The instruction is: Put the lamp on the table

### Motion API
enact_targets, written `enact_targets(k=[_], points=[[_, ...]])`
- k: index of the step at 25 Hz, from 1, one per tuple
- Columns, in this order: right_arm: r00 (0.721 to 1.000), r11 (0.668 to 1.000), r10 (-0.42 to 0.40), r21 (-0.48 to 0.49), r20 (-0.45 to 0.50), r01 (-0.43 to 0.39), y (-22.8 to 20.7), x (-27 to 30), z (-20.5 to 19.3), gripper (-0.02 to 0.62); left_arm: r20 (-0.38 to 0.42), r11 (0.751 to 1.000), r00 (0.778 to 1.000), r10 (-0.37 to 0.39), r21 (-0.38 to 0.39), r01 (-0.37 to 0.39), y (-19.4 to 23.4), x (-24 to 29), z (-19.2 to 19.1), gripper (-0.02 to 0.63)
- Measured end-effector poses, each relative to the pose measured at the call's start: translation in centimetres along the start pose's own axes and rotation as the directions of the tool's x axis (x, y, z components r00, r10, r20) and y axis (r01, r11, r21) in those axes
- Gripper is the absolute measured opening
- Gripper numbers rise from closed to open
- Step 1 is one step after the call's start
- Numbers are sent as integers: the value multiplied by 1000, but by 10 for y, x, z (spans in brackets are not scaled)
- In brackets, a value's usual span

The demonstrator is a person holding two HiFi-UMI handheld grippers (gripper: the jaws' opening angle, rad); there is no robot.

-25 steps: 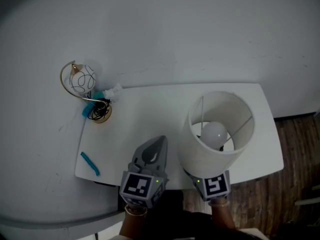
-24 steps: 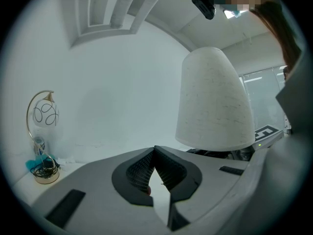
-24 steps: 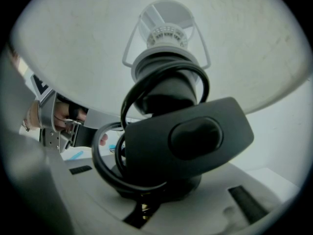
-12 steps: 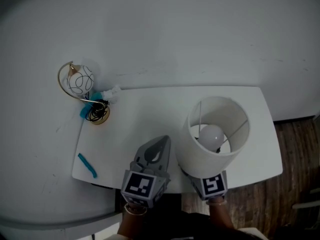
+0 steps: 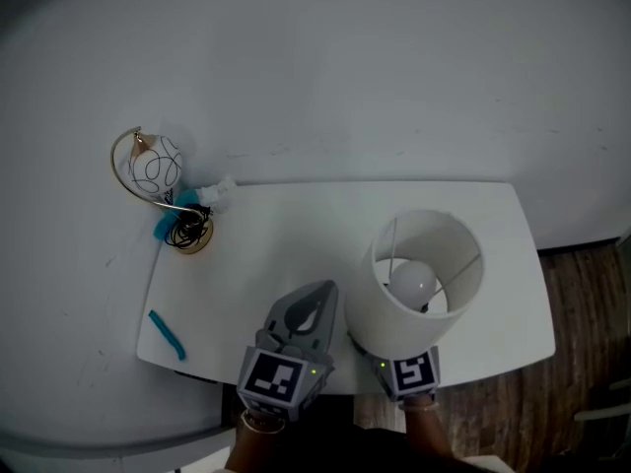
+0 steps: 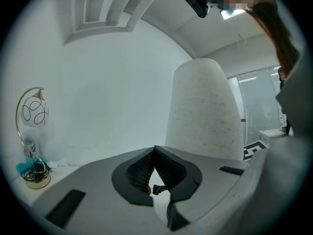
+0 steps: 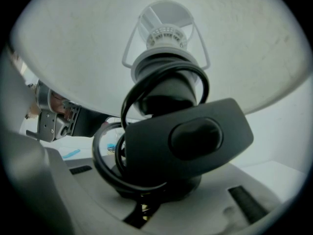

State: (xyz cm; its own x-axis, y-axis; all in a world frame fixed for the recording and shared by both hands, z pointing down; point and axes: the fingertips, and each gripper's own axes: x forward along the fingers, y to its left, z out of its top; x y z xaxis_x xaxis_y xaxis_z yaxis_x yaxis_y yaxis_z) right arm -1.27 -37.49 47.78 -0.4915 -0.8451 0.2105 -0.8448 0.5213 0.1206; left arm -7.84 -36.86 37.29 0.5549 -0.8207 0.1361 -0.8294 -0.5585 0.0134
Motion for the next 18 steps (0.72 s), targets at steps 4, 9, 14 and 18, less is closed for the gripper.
enact_targets(k=[4,9,14,18], points=[[1000,1000,-5,9,-8,5,-2,4,-6,21,-8,1000,1000,-10,1,10,-3,4,-1,-6],[1000,999,-14,28,-12,15,-2,8,-12,21,1,1000,1000,-23,6,23,-3,9,1,-6],[999,1000,-15,9,-35,15,-3,8,-20,21,0,999,999,-34,7,34,-7,11,2,-6],[1000,1000,-15,17,-23,16,-5,9,-24,23,5,999,999,-46,13,46,-10,12,3,-6]])
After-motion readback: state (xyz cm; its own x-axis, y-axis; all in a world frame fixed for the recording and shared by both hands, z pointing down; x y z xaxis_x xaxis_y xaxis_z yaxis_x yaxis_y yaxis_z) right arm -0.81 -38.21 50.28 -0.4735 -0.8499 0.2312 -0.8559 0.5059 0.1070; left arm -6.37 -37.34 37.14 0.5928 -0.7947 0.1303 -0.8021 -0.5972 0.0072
